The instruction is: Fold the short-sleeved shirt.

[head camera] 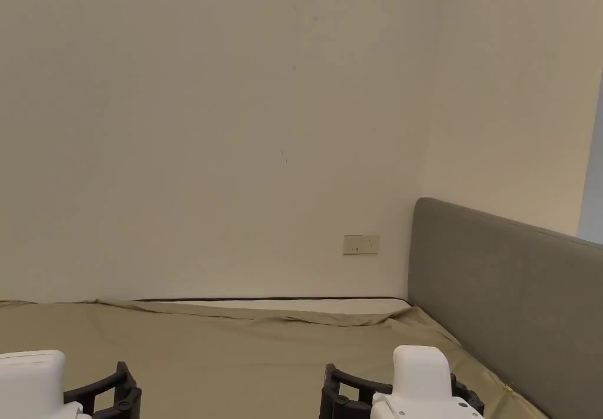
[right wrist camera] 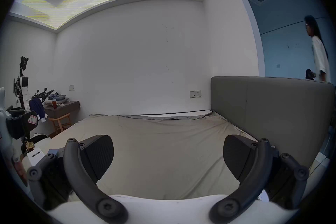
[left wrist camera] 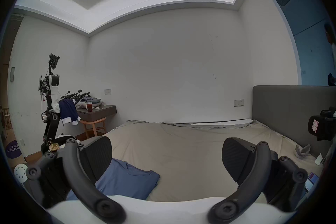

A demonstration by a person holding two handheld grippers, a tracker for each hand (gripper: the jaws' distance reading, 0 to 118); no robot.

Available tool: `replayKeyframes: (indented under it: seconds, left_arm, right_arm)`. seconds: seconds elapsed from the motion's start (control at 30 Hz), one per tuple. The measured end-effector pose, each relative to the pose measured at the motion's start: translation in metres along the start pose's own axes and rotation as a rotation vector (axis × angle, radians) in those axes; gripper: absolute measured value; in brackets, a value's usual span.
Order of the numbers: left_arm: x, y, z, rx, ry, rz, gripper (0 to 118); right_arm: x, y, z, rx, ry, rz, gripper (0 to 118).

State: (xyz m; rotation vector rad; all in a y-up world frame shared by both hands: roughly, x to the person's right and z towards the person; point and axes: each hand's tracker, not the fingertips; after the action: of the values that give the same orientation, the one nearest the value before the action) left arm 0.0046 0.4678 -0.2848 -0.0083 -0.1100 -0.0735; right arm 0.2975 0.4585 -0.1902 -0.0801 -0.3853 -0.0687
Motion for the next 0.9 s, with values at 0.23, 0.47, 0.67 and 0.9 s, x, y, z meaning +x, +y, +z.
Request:
replayKeyframes:
  seconds: [0.23, 0.47, 0.67, 0.9]
  left_arm:
    - [-0.001, 0.000, 0.000, -0.006, -0.004, -0.002, 118]
    - [-0.010, 0.003, -0.005, -0.048, -0.055, 0.072, 118]
    - [-0.061, -0.034, -0.016, -0.249, -0.235, 1.068, 118]
    - [-0.079, -0.102, -0.053, -0.686, -0.075, 1.204, 118]
  right_arm:
    - [0.000, 0.001, -0.002, -0.010, -0.007, 0.003, 118]
    - [-0.004, 0.008, -0.008, -0.025, -0.021, 0.056, 118]
    - [-0.080, 0.006, -0.009, 0.063, 0.127, 1.100, 118]
    - [-0.086, -0.018, -0.013, 0.121, 0.096, 1.277, 118]
